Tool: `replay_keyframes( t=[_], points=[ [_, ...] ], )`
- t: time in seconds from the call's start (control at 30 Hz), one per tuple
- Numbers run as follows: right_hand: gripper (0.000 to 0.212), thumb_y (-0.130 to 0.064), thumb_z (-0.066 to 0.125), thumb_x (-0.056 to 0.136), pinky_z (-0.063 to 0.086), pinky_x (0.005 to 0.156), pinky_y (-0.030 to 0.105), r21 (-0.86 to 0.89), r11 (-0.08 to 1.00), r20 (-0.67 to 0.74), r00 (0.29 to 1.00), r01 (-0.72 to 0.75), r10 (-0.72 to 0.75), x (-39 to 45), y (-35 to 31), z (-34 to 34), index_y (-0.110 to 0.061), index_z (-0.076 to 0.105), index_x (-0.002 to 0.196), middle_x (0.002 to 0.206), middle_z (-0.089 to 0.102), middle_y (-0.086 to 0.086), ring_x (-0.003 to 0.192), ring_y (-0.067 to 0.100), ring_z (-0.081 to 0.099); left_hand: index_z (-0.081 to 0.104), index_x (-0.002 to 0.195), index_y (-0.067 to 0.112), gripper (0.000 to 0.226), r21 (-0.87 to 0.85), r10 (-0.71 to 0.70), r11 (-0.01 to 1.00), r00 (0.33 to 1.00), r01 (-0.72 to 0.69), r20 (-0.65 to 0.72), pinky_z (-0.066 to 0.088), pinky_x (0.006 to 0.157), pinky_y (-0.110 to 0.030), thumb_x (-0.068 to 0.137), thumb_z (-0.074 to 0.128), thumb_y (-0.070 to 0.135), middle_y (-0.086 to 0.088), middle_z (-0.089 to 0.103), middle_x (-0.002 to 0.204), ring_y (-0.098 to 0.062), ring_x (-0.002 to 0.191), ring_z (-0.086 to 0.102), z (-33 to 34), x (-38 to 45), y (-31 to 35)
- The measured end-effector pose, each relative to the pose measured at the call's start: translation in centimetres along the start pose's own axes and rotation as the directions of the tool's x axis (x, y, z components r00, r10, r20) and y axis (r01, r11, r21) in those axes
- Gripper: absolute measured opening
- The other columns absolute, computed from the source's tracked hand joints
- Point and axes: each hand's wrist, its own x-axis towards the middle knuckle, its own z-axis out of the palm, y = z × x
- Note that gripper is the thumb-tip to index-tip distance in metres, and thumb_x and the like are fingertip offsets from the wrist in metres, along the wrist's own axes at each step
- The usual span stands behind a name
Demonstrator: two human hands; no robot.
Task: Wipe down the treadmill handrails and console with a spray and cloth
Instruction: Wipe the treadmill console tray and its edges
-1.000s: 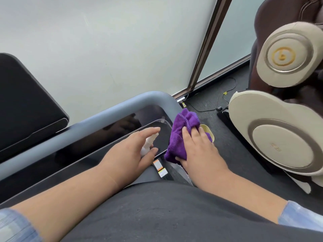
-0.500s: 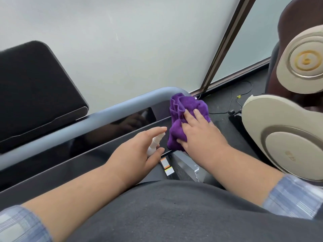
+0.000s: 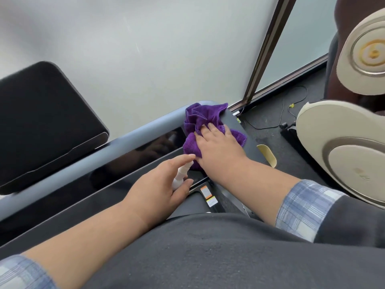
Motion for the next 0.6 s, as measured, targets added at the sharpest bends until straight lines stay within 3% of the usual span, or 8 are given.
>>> replay_keyframes(
  t=[0.13, 0.3, 0.47, 0.6],
  points=[
    [0.074, -0.062, 0.028, 0.1, 0.006, 0.121, 0.05, 0.001, 1.0, 0.002, 1.0, 0.016, -0.016, -3.3, 0.3, 1.3, -0.015, 0.024, 0.157, 0.154, 0.038, 0.009, 0.144, 0.026, 0.031, 0.038, 0.133, 0.051, 0.06, -0.01, 0.063, 0.998, 0.998, -0.063, -0.028, 0.042, 0.081, -0.015, 0.089, 0.072, 0.029, 0.036, 0.05, 0.113, 0.001, 0.102, 0.056, -0.2, 0.5, 0.7],
    [0.08, -0.066, 0.022, 0.097, 0.002, 0.122, 0.052, 0.024, 0.999, -0.052, 0.998, -0.035, 0.036, -3.6, -0.7, 2.7, -0.015, 0.016, 0.159, 0.161, 0.026, 0.014, 0.15, 0.028, 0.02, 0.035, 0.132, 0.054, 0.053, -0.024, 0.071, 0.997, 0.997, -0.072, -0.009, 0.043, 0.081, -0.014, 0.087, 0.06, 0.044, 0.044, 0.048, 0.103, 0.01, 0.093, 0.054, -0.7, -0.1, -0.1],
    [0.078, -0.063, 0.035, 0.098, 0.01, 0.121, 0.051, 0.18, 0.984, -0.05, 0.999, 0.0, 0.009, -1.9, -3.8, 3.0, -0.017, 0.02, 0.158, 0.163, 0.022, 0.011, 0.153, 0.028, 0.013, 0.039, 0.13, 0.05, 0.051, -0.027, 0.093, 0.995, 0.995, -0.094, -0.026, 0.041, 0.078, -0.01, 0.085, 0.062, 0.039, 0.032, 0.053, 0.104, 0.004, 0.09, 0.056, -1.9, -1.7, -1.5],
    [0.062, -0.05, 0.051, 0.097, 0.027, 0.115, 0.045, 0.267, 0.963, -0.103, 0.993, -0.025, 0.054, -1.8, -5.4, 2.2, -0.016, 0.04, 0.148, 0.15, 0.04, 0.009, 0.139, 0.03, 0.035, 0.036, 0.13, 0.054, 0.053, -0.029, 0.087, 0.996, 0.996, -0.088, -0.012, 0.039, 0.073, -0.005, 0.087, 0.064, 0.041, 0.036, 0.055, 0.098, 0.012, 0.087, 0.055, -3.1, -2.7, -3.1]
  ],
)
